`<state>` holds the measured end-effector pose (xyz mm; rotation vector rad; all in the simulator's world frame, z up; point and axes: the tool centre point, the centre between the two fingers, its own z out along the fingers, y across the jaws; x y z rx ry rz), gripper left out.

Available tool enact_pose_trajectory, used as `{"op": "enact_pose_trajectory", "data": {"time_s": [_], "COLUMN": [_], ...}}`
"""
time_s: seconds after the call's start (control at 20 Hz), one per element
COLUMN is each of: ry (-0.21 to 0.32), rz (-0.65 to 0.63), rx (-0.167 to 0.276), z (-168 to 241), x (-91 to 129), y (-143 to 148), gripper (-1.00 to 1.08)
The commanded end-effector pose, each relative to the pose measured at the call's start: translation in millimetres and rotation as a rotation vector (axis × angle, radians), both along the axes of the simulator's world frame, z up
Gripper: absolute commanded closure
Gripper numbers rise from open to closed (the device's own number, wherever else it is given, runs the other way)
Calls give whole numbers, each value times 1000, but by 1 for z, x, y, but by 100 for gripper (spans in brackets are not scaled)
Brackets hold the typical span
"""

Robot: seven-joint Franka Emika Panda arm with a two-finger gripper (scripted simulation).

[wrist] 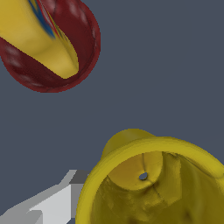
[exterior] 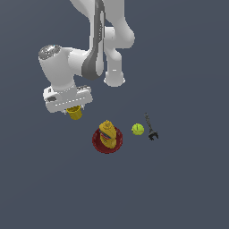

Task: Pick up a designated object from a clutter of objects.

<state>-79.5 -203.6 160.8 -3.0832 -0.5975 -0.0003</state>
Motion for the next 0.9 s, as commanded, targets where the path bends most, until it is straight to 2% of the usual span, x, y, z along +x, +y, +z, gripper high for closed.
{"op": "enact_pose_trajectory", "data": {"time_s": [0.0,0.85], "ry": [-1,1], "rz": [0,0], "rx": [-1,-4], "z": [22,170], "x": [-6,-42], "y": [5,40], "gripper": [108,108]}}
